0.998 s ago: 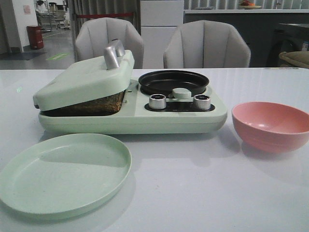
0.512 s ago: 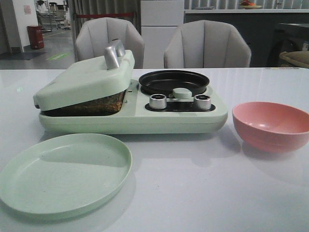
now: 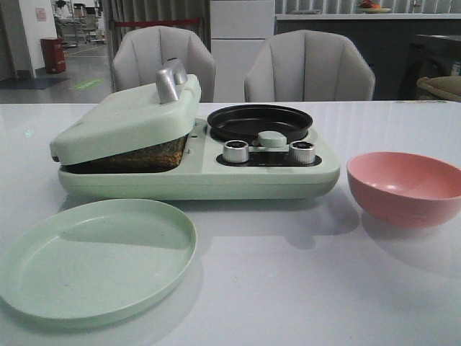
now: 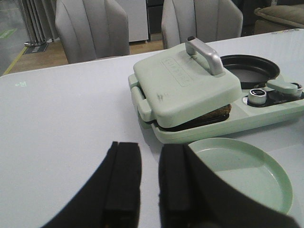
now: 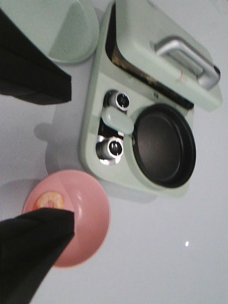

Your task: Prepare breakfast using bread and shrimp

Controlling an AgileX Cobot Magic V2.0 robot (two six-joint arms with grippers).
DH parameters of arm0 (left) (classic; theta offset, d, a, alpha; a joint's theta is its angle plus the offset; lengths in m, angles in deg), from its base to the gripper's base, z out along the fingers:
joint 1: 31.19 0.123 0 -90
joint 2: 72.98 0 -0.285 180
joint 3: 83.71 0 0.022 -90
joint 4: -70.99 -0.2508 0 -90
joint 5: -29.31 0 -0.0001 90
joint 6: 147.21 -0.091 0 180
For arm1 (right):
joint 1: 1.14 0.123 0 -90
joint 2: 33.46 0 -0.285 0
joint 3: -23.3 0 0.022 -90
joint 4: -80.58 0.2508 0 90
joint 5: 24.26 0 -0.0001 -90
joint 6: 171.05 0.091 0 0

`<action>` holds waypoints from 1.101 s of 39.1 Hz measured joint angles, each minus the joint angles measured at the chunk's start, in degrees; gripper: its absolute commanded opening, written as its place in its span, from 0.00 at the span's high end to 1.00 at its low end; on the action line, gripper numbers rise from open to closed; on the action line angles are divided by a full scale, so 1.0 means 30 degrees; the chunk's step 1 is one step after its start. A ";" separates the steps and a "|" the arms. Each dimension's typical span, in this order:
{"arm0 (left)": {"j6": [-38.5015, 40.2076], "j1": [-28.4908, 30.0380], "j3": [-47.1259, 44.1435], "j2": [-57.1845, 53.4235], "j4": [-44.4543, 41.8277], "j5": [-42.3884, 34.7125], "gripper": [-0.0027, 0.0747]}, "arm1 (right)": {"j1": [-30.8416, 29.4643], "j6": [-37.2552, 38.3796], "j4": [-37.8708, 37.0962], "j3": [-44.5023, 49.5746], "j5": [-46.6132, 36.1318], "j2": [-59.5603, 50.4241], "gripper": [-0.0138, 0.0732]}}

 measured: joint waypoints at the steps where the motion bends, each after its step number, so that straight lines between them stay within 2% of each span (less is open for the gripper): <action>1: 0.0000 0.0000 0.0000 0.0000 0.0000 0.0000 0.70 | -0.0516 0.0046 0.0043 -0.0166 0.0028 0.0326 0.20; 11: 0.0000 0.0000 0.0000 0.0000 0.0000 0.0000 0.70 | -0.4800 0.0210 0.0912 -0.1303 0.0892 0.3409 0.20; 18: 0.0000 0.0000 0.0000 0.0000 0.0000 0.0000 0.70 | -0.6571 -0.0429 0.1872 -0.1688 0.1388 0.6062 0.20; 29: 0.0000 0.0000 0.0000 0.0000 0.0000 0.0000 0.70 | -0.7564 -0.5482 0.5713 -0.3759 0.2212 1.0795 0.20; 35: 0.0000 0.0000 0.0000 0.0000 0.0000 0.0000 0.70 | -0.7843 -0.7375 0.6019 -0.4877 0.2585 1.3302 0.20; 43: 0.0000 0.0000 0.0000 0.0000 0.0000 0.0000 0.70 | -0.7880 -0.8007 0.6019 -0.5968 0.2688 1.5605 0.20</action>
